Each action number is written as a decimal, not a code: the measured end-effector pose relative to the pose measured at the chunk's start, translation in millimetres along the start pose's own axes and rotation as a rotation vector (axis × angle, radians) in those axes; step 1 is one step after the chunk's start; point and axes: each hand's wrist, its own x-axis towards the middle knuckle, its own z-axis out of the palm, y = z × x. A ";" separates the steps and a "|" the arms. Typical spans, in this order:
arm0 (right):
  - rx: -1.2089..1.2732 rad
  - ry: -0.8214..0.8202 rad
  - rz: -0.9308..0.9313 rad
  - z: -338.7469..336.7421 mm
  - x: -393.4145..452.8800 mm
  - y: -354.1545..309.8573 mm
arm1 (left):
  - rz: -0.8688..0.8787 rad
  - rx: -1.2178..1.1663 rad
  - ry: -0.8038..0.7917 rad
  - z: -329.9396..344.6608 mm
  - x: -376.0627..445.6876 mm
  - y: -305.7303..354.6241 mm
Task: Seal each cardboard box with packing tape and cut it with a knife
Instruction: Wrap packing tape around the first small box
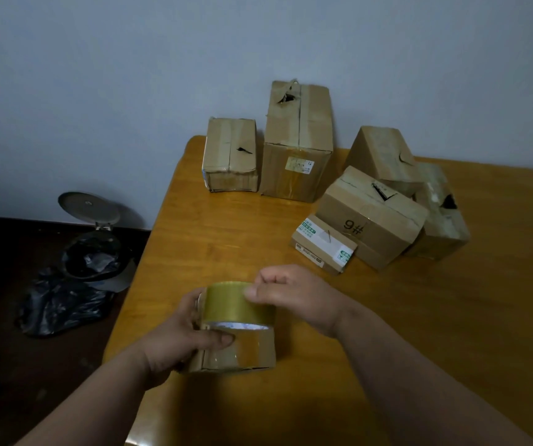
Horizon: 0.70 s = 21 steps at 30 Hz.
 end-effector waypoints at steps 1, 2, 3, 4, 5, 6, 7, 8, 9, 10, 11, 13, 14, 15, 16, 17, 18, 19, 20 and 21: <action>0.004 -0.040 0.008 -1.9 -2.5 -0.3 | 0.000 -0.027 0.006 -3.2 -0.7 -4.3; -0.012 -0.058 0.012 -4.6 -5.3 0.1 | 0.001 -0.052 0.003 -5.9 -1.1 -7.7; -0.041 -0.053 0.008 -8.3 -7.4 1.4 | 0.005 -0.075 -0.003 -8.5 -0.8 -11.0; -0.082 -0.031 0.002 -13.0 -9.7 2.9 | 0.007 -0.095 -0.005 -10.8 -0.1 -13.8; -0.139 -0.001 -0.001 -18.0 -11.7 4.6 | 0.009 -0.118 -0.008 -12.6 0.7 -16.3; -0.203 0.029 0.000 -23.1 -13.3 6.2 | 0.011 -0.139 -0.014 -13.9 1.3 -17.0; -0.260 0.053 0.006 -27.1 -14.2 7.1 | 0.016 -0.151 -0.021 -14.0 2.1 -16.7; -0.307 0.068 0.021 -29.7 -14.6 7.9 | 0.023 -0.157 -0.030 -12.6 2.9 -16.2; -0.345 0.082 0.039 -31.9 -14.2 9.3 | 0.028 -0.164 -0.037 -10.3 3.8 -15.8; -0.386 0.099 0.053 -33.6 -13.4 10.2 | 0.032 -0.178 -0.039 -7.2 4.8 -15.7; -0.437 0.119 0.065 -35.5 -12.9 10.4 | 0.034 -0.199 -0.034 -4.3 5.6 -16.8; -0.573 0.135 0.107 -38.7 -13.9 11.4 | 0.036 -0.255 -0.021 1.0 8.1 -20.4; -0.626 0.127 0.144 -39.6 -14.8 13.7 | 0.036 -0.277 -0.022 3.5 9.4 -21.9; -0.649 0.128 0.182 -39.8 -15.8 17.2 | 0.036 -0.291 -0.027 5.9 11.2 -22.8; -0.650 0.134 0.214 -39.2 -16.4 21.4 | 0.035 -0.301 -0.032 8.0 12.9 -23.7; -0.653 0.147 0.230 -37.8 -16.4 25.0 | 0.033 -0.310 -0.034 9.8 14.6 -23.6; -0.664 0.157 0.239 -36.5 -16.2 27.8 | 0.028 -0.319 -0.036 11.4 16.0 -23.1; -0.683 0.159 0.247 -35.9 -15.6 30.4 | 0.019 -0.326 -0.041 12.2 17.1 -22.2; -0.699 0.155 0.255 -35.6 -14.4 33.2 | 0.010 -0.329 -0.051 12.7 18.3 -21.0; -0.707 0.152 0.265 -35.3 -13.7 35.5 | 0.003 -0.324 -0.065 12.5 18.7 -20.0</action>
